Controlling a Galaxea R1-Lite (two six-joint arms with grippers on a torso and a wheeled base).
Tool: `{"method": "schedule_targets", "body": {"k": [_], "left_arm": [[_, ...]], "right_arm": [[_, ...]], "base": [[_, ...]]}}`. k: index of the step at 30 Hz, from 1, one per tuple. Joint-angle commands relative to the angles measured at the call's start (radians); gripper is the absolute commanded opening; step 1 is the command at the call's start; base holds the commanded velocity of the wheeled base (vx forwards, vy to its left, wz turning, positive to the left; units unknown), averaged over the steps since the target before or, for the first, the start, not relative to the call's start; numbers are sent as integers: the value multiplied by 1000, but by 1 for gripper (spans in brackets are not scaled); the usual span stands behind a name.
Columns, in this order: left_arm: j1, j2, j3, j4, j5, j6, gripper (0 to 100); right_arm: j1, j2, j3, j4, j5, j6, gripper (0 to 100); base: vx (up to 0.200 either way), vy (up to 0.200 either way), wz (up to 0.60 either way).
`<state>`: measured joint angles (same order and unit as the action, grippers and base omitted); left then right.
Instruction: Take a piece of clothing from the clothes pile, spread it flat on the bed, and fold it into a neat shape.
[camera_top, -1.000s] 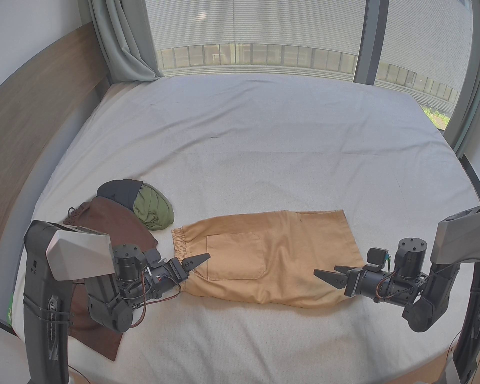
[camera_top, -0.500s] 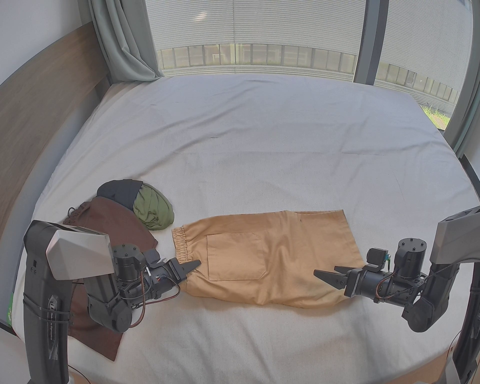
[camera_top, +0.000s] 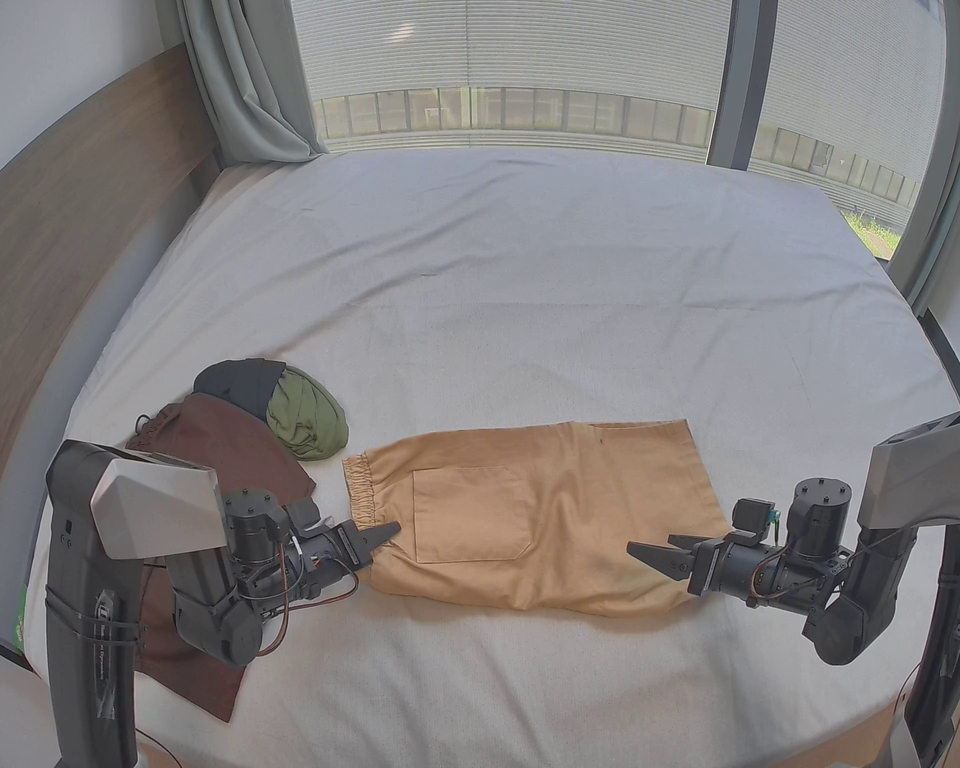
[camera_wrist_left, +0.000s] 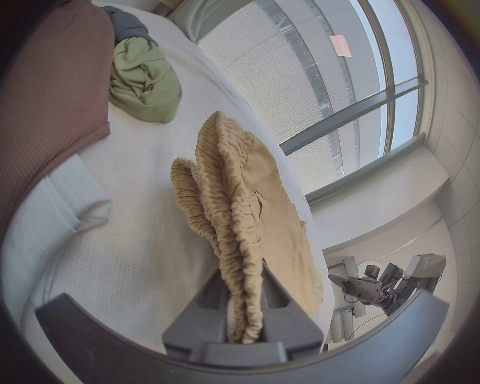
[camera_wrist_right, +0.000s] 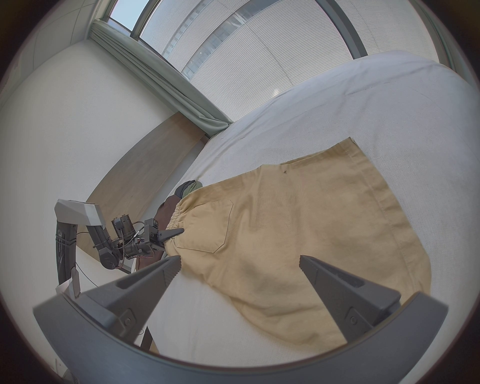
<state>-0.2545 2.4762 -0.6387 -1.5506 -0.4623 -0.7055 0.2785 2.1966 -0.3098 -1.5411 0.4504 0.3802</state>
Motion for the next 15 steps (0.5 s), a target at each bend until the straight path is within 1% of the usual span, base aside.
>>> {"method": "schedule_targets", "body": {"k": [1,9,13,15], "left_arm": [[12,-5,1,0,1,24,0],[38,-31,14,0,-18,31,0],[50,-69,42,0,-64,31,0],[54,-72,45,0,-65,31,0]], "right_arm": [[1,2,0,-1,1,0,100],[1,2,1,-1,1,0,100],[2,2,1,-1,1,-1,100],[2,2,1,-1,1,-1,100]], "base": [[0,0,0],[0,0,0],[0,0,0],[0,0,0]]}}
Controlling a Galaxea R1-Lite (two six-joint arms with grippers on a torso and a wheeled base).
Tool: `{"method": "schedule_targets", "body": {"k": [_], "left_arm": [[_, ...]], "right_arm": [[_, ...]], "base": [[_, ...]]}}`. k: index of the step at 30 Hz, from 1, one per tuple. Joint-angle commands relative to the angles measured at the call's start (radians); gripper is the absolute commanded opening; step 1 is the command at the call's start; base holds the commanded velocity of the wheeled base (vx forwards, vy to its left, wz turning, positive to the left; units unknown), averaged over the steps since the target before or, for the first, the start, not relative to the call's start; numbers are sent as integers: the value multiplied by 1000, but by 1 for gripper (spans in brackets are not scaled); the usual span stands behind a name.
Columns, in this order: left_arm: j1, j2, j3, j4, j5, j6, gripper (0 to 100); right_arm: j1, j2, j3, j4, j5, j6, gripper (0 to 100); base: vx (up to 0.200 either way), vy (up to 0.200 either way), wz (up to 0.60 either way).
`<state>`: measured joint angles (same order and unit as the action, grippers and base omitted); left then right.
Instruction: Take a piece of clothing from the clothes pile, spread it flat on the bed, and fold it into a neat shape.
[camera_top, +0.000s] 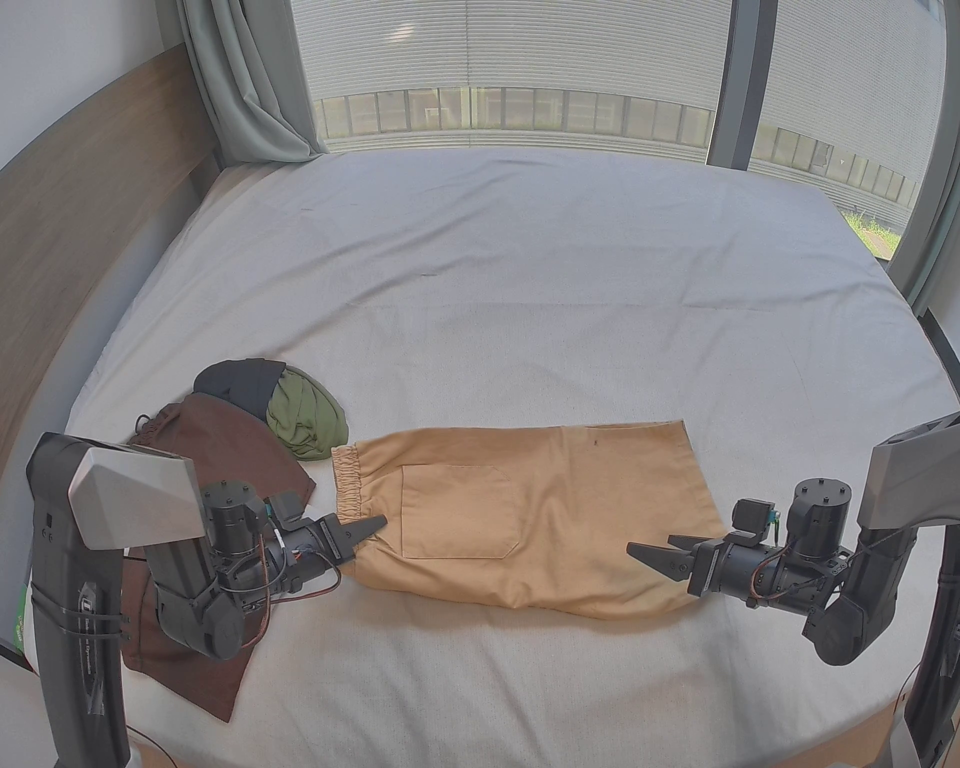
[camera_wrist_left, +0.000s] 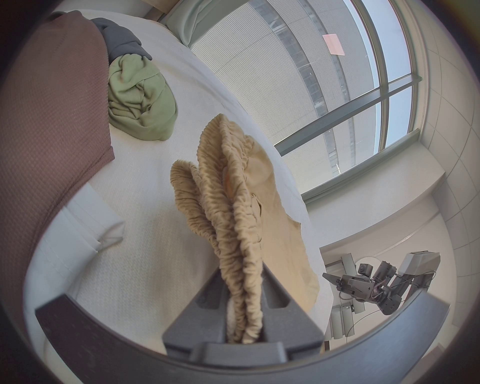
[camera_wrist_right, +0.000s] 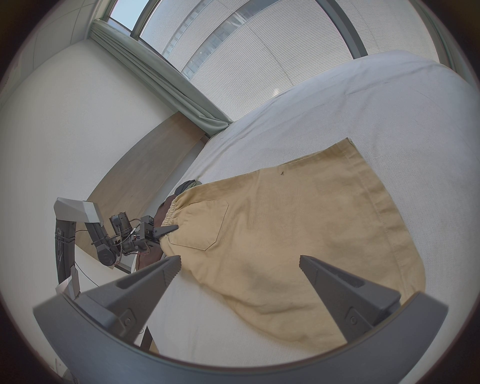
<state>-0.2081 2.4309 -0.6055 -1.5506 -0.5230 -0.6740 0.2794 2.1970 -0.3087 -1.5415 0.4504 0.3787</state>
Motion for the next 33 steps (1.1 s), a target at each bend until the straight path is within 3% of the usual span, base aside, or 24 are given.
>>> {"method": "schedule_targets", "body": {"k": [1,6,13,33], "left_arm": [[12,-33,16,0,-8,-1,0],[15,-33,23,0,-9,7,0],[30,-27,44,0,-49,103,0],[93,-64,56,0,-92,110,0]], "right_arm": [[1,1,0,0,1,0,100],[0,1,0,0,1,0,100],[1,1,0,0,1,0,100],[0,12,0,0,-1,-27,100]], "base": [[0,0,0],[0,0,0],[0,0,0],[0,0,0]]}}
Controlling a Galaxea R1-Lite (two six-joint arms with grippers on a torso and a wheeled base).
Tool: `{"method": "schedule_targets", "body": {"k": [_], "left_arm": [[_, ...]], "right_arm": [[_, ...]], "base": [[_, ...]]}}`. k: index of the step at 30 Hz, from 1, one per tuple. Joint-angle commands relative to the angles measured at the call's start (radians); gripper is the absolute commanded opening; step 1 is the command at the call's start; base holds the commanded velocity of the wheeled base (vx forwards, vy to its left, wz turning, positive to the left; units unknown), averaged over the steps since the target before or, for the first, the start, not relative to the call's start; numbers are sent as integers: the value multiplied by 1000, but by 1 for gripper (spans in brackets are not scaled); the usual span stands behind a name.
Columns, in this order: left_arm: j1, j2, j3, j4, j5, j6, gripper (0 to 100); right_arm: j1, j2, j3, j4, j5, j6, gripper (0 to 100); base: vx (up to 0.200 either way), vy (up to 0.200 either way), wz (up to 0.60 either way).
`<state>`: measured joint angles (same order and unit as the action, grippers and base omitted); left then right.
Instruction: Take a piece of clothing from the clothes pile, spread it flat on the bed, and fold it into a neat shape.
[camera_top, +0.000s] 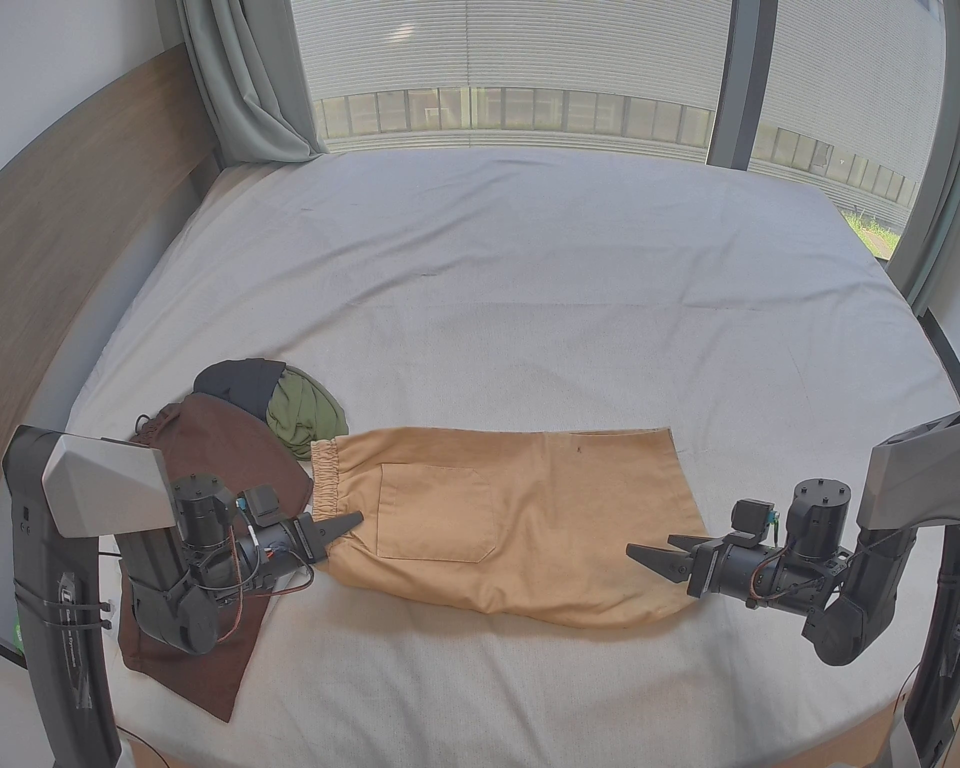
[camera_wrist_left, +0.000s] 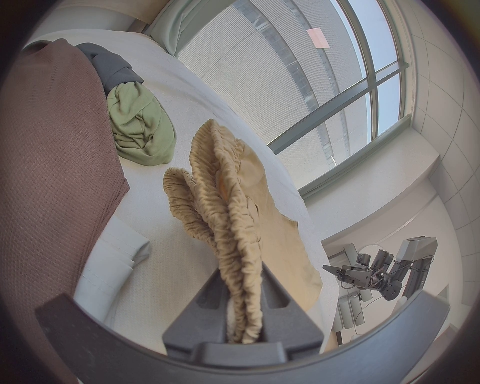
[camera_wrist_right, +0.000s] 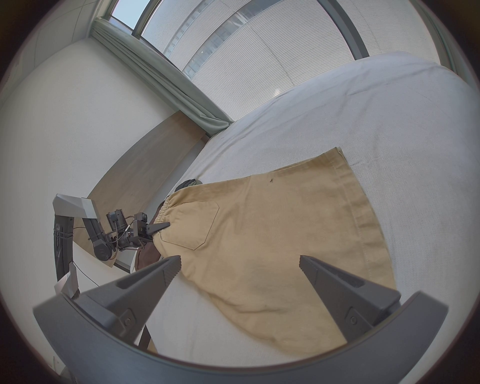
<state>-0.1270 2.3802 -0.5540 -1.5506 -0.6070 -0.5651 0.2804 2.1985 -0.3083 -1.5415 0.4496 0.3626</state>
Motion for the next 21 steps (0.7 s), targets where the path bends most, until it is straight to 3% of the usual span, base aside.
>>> {"method": "schedule_targets", "body": {"k": [1,6,21], "left_arm": [[18,-18,11,1,-20,4,0],[52,-32,25,0,-74,8,0],[133,-107,77,1,-183,4,0]], "right_arm": [[-1,13,2,0,0,-17,100],[2,30,0,0,-28,-36,100],[0,30,-2,0,-28,-36,100]], "base": [[0,0,0],[0,0,0],[0,0,0]]}}
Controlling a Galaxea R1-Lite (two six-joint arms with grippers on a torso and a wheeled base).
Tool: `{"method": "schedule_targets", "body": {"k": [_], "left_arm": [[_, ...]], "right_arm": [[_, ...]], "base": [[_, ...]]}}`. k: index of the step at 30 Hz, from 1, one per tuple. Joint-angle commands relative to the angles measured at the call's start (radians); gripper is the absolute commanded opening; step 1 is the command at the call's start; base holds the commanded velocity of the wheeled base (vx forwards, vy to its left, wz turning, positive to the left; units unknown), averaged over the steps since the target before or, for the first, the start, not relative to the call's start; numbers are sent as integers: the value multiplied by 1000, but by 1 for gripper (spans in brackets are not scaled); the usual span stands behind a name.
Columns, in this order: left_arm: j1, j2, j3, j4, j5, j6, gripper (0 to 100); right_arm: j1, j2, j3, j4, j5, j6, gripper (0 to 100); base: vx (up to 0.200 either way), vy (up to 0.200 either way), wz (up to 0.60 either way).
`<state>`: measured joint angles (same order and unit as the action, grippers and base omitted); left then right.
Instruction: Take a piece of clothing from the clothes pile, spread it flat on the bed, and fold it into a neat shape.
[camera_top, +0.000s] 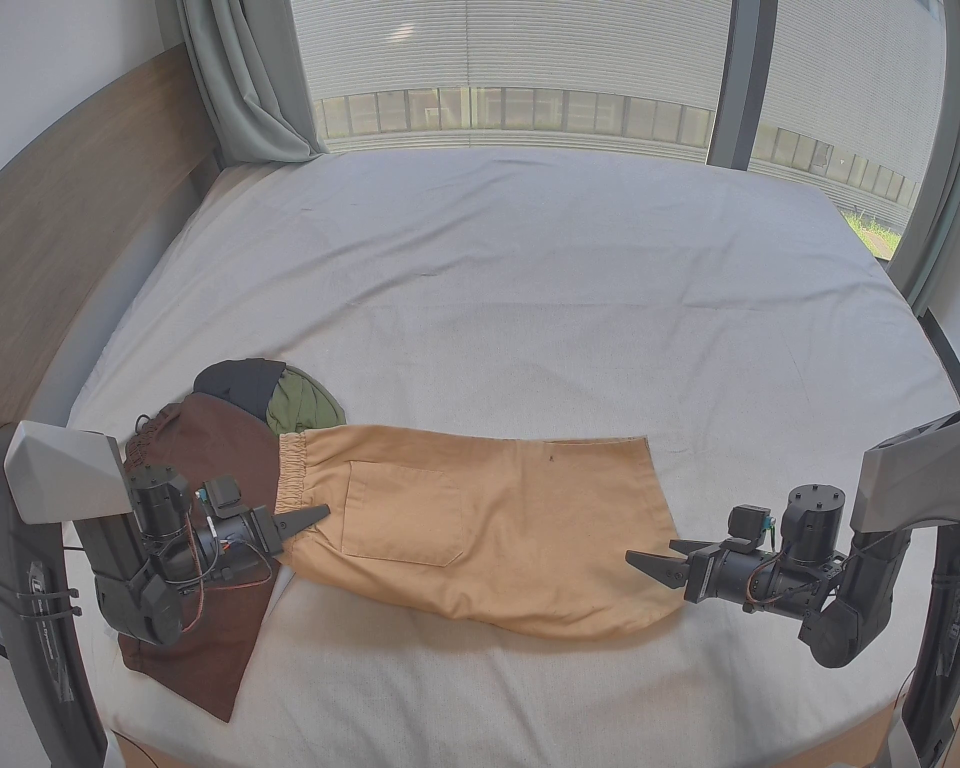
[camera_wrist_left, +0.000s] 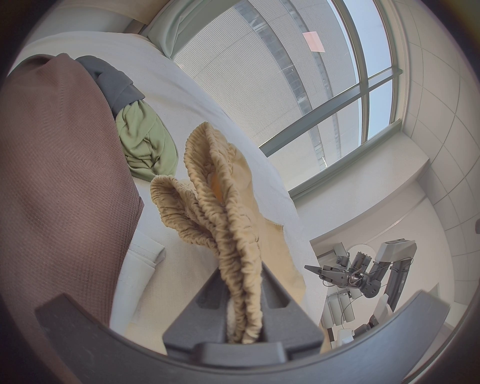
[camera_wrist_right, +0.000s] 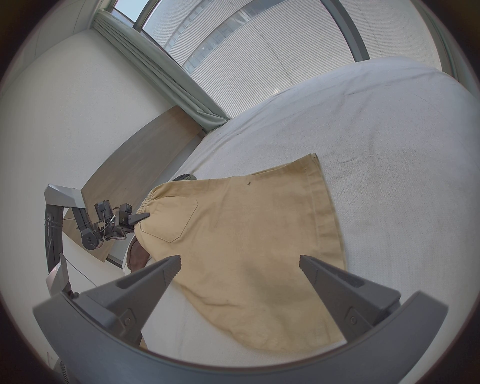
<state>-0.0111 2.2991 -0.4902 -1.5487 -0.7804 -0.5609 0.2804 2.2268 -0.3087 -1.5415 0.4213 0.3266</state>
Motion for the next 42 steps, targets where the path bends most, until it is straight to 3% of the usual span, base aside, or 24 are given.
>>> {"method": "schedule_targets", "body": {"k": [1,42], "left_arm": [[19,-26,15,-1,-13,-1,0],[37,-35,15,-1,-11,42,0]], "right_arm": [[0,2,-1,0,1,0,100],[-3,2,-3,0,1,0,100]], "base": [[0,0,0],[0,0,0]]}}
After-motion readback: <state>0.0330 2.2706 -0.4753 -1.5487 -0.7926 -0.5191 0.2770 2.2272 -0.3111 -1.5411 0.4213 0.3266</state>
